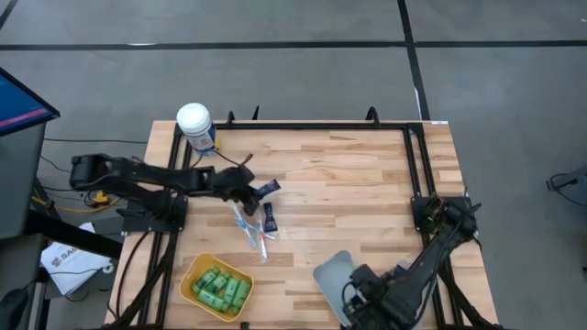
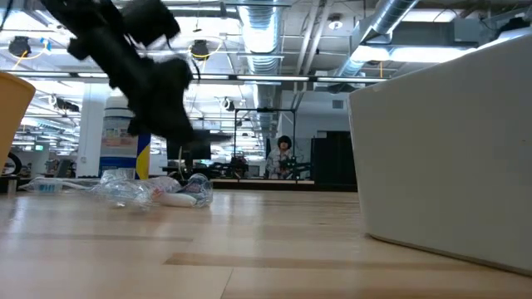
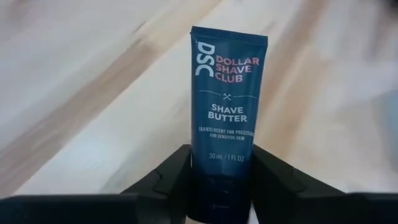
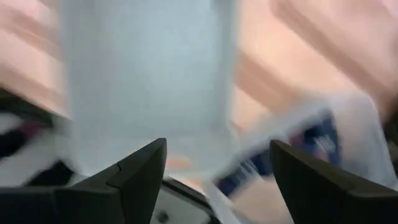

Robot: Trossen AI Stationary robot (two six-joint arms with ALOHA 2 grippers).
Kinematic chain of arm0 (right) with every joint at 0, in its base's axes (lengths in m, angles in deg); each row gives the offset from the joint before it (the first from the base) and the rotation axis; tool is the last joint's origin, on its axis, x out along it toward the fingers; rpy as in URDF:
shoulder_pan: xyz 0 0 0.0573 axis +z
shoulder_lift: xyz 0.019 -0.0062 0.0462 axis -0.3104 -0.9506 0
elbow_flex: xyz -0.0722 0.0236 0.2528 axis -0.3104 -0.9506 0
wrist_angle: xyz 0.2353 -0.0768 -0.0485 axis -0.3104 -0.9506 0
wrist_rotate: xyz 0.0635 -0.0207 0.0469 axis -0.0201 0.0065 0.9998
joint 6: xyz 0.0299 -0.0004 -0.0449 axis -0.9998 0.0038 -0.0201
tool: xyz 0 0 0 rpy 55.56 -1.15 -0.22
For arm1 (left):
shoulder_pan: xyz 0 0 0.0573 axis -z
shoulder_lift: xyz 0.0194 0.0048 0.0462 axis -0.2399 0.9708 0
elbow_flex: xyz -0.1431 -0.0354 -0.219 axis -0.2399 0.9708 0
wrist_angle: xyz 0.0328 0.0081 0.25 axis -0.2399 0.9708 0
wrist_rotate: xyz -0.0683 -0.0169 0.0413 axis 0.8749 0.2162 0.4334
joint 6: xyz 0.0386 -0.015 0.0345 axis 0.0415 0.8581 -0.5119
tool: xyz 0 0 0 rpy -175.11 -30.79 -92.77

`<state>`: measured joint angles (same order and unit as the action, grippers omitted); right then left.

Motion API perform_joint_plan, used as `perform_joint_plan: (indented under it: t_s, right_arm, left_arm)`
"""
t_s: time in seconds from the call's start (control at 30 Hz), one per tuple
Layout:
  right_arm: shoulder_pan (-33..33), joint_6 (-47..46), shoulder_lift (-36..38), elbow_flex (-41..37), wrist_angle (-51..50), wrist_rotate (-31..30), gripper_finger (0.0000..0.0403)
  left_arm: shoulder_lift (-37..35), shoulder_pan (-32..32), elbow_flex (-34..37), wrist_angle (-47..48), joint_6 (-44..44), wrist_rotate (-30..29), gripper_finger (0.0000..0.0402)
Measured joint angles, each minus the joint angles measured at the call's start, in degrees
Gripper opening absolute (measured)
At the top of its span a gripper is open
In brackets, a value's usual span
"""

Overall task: Pick & Place Travel size toiletries
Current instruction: Put the blue shave cream into the transparent bin

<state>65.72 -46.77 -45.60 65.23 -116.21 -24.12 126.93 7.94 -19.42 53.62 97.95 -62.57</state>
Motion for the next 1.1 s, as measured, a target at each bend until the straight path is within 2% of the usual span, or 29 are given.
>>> perform_joint_plan:
  t_s: [0.3,0.43,0.67,0.9,1.0,1.1]
  right_arm:
    - [-9.83,11.91,5.72,7.50,1.11,-26.58,0.0276]
    - [-15.87,17.52,9.02,7.80,5.84,-32.70,0.0276]
    - [-27.26,30.99,11.42,7.77,23.68,-31.36,0.0276]
    - [-36.41,39.82,11.06,7.79,40.18,-15.75,0.0276]
    - [-38.71,39.87,10.66,7.66,41.05,-10.64,0.0276]
    - [-39.51,39.85,10.78,7.68,40.66,-8.64,0.0276]
  left_arm:
    - [-17.05,0.29,-0.12,-6.48,0.05,4.19,0.0144]
    - [-21.75,0.86,-0.15,-11.16,-0.23,5.05,0.0131]
    - [-23.43,3.82,-0.16,-15.29,-4.90,9.15,0.0137]
    - [-22.66,7.06,-0.13,-15.33,-8.96,9.17,0.0134]
    - [-22.66,7.31,-0.13,-15.28,-9.46,9.03,0.0131]
    - [-22.66,7.28,-0.13,-15.32,-9.62,8.77,0.0133]
